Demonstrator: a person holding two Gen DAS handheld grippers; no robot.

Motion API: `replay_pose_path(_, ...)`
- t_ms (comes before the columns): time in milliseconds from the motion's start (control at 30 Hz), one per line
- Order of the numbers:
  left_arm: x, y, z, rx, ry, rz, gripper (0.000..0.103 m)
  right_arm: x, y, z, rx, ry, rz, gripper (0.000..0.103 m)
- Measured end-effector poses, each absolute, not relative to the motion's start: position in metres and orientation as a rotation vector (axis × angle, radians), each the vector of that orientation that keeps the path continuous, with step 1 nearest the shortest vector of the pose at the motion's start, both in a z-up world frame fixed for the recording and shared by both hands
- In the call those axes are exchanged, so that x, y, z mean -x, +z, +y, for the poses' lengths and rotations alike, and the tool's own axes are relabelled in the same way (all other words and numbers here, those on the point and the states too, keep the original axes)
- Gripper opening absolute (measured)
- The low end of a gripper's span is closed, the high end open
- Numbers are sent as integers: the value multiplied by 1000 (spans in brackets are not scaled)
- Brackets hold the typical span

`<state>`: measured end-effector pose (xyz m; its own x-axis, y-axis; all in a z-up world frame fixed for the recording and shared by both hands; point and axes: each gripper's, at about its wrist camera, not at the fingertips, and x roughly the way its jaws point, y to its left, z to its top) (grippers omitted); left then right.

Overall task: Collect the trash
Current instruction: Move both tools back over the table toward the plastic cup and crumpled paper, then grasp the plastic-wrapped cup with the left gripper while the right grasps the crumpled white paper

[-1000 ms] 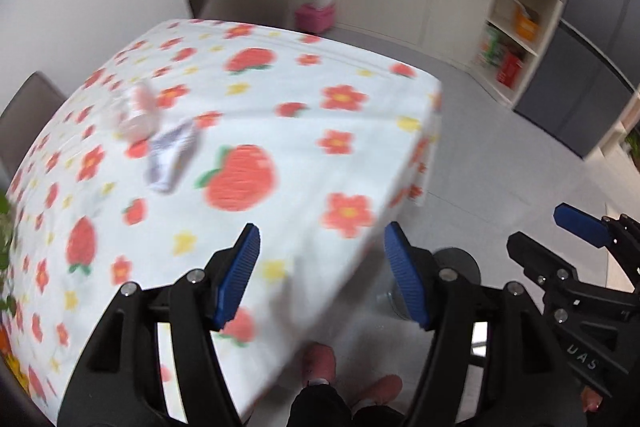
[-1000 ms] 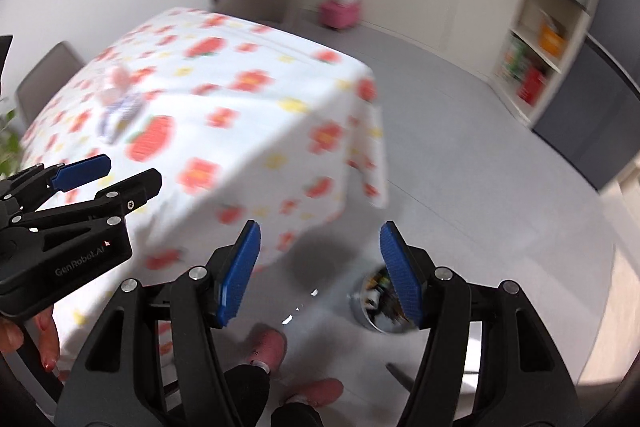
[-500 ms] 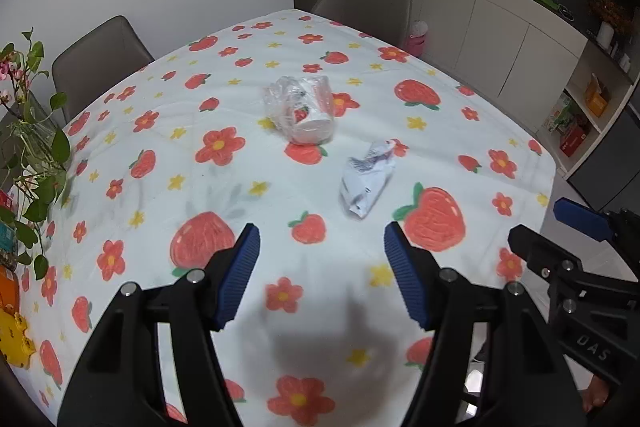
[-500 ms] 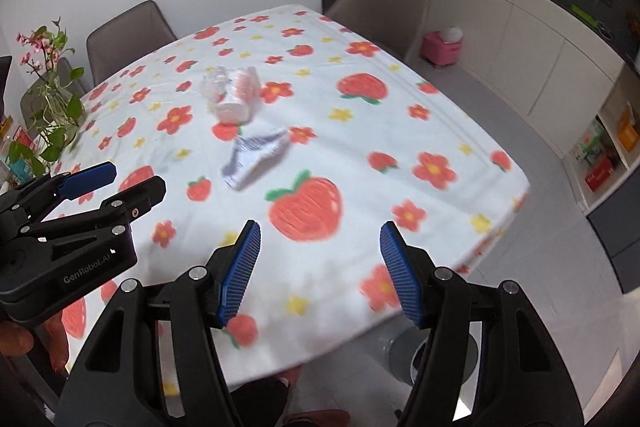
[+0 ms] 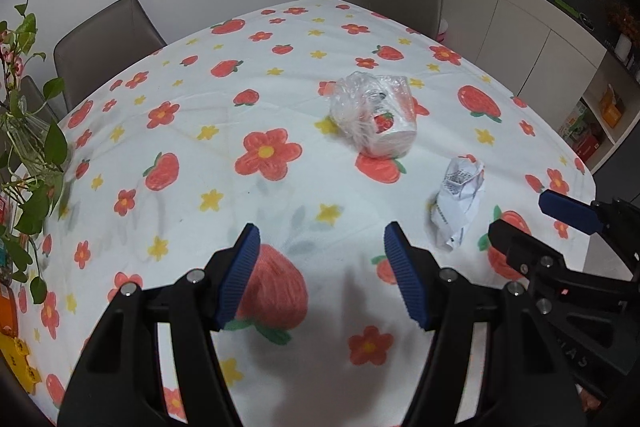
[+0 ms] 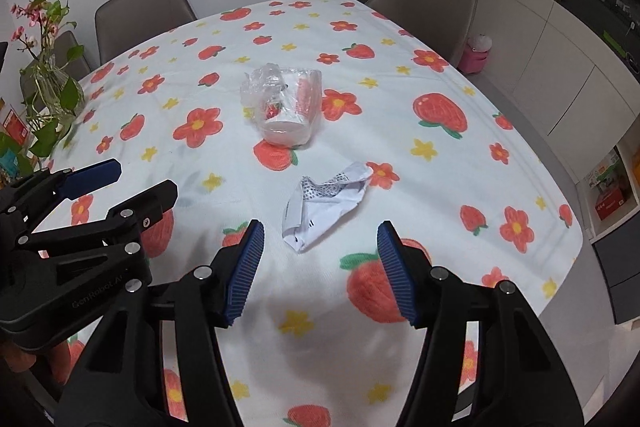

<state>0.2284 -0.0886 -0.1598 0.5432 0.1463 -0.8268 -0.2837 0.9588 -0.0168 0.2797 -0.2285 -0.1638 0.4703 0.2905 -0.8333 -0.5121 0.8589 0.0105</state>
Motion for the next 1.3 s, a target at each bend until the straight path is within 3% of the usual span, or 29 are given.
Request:
replay_pose_path(167,-234,-174,-77,182,289,985,65,-293,-183,-212,293,526,994,50)
replay_pose_path(333,-241,-184,-72,201,318,1004,65,-305,-206,-203,331,552,1038,38)
replay_pose_path(533,-249,-193,-69,204,338,1027,65,-304,-216,-194,386,592,1011,17)
replay_pose_path(567,-250,-194,-70,205,339,1029,65,-304,-215,-192,392,602,1004,13)
replay_pose_path(600,-252,-194,-70,207,339,1030,65,-304,-215,-191,392,608,1003,2)
replay_pose_path(633,-254,-194,-71,208,338,1030,65,-306,-214,-190,392,612,1002,0)
replay_pose_path(1300,-337,-173,-99,213,257,958,65,-388,-182,-229,346,563,931,0)
